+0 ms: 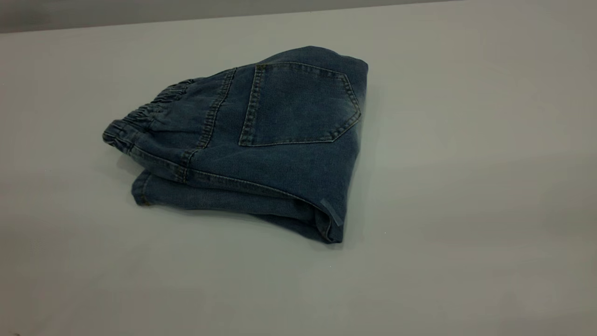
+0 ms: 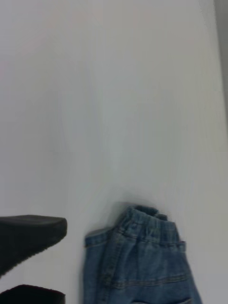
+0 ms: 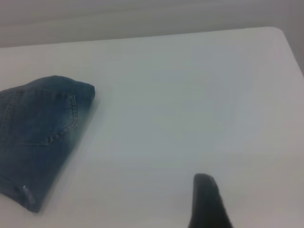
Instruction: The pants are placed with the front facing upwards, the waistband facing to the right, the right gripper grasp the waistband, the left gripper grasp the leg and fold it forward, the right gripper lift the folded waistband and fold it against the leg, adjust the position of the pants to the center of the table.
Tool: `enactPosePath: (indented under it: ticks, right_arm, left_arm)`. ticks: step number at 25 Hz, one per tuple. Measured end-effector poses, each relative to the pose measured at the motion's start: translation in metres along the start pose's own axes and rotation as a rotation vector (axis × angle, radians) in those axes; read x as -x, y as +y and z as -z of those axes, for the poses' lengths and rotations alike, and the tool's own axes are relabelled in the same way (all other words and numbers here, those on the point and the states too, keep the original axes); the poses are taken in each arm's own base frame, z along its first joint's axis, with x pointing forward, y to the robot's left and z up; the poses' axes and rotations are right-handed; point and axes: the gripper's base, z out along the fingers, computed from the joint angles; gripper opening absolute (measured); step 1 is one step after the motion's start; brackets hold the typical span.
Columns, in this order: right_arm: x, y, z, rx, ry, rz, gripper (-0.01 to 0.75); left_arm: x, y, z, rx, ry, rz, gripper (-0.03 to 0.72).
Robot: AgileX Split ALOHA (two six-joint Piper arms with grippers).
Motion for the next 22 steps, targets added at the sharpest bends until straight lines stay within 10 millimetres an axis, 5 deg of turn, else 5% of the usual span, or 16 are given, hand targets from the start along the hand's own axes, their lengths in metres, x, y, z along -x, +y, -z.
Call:
enactPosePath:
  ticks: [22]
  right_arm:
    - [0.0000,-0.0001,0.0000,-0.001,0.000,0.000,0.371]
  left_arm:
    - [-0.0026,-0.0003,0.0035,0.001,-0.025,-0.001,0.258]
